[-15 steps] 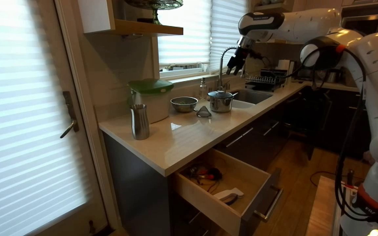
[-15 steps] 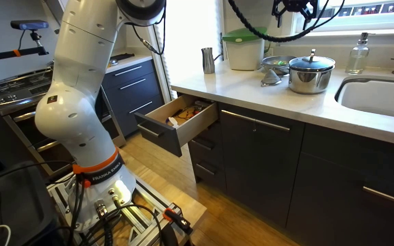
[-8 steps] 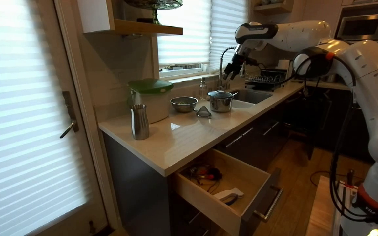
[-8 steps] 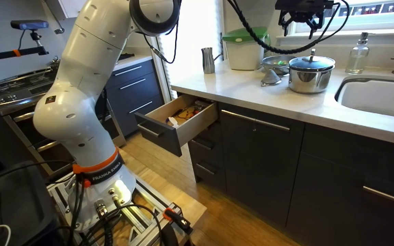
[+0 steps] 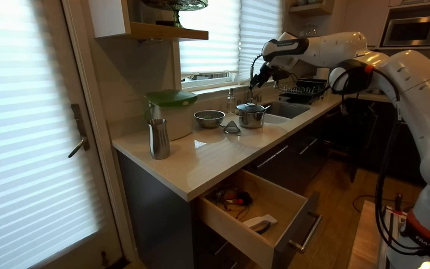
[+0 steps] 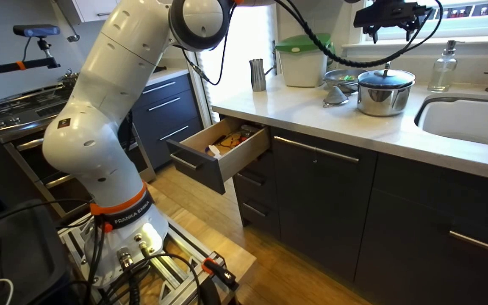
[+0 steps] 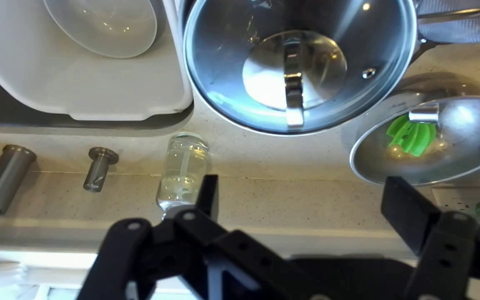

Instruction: Take the lid off the pot and put it in the open drawer

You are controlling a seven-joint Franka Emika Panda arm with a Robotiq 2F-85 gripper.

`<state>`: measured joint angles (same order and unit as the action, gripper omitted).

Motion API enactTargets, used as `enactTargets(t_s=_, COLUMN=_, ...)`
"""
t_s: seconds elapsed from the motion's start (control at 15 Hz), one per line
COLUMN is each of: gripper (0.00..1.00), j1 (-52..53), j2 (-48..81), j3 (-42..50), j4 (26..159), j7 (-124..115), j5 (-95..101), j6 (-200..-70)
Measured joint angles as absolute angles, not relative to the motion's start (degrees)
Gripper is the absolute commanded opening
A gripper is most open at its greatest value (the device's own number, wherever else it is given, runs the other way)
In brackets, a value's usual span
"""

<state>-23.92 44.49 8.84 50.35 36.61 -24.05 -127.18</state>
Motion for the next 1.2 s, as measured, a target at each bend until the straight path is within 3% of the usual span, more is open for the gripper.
enactTargets(t_s=0.2, gripper=1.0, j1=-24.0, j2=46.5, j3=8.2, j4=50.5, j7=36.6, j5=-24.3, j6=-127.4)
enactTargets(t_s=0.33, gripper=0.94, j1=-24.3, j2=47.3, j3=7.6, j4=50.6, j7=36.6, j5=-24.4, j6=-127.4)
enactTargets(t_s=0.47, gripper=0.8, j1=-24.6, j2=47.8, j3=7.4, j4=50.7, j7=36.6, j5=-24.6, j6=-127.4)
enactTargets(t_s=0.53, gripper=0.67, j1=-24.8, j2=47.9, j3=7.3, j4=50.8, j7=36.6, j5=-24.6, j6=-127.3)
enactTargets(t_s=0.87, gripper=0.55, j1=-25.8, j2=48.6, j3=6.2, j4=51.0, j7=36.6, j5=-25.4, j6=-127.2)
enactTargets(t_s=0.93, gripper=0.45, j1=-25.9, j2=48.8, j3=5.8, j4=51.0, j7=36.7, j5=-25.6, j6=-127.2)
enactTargets(t_s=1.07, gripper=0.39, j1=-26.3, j2=49.0, j3=4.9, j4=51.0, j7=37.5, j5=-26.2, j6=-127.2)
enactTargets(t_s=1.13, gripper=0.23, j1=-26.5, j2=49.1, j3=4.3, j4=50.9, j7=37.9, j5=-26.4, j6=-127.2)
enactTargets(t_s=1.2, gripper=0.15, j1=-26.6, j2=49.1, j3=3.9, j4=50.9, j7=38.4, j5=-26.5, j6=-127.3)
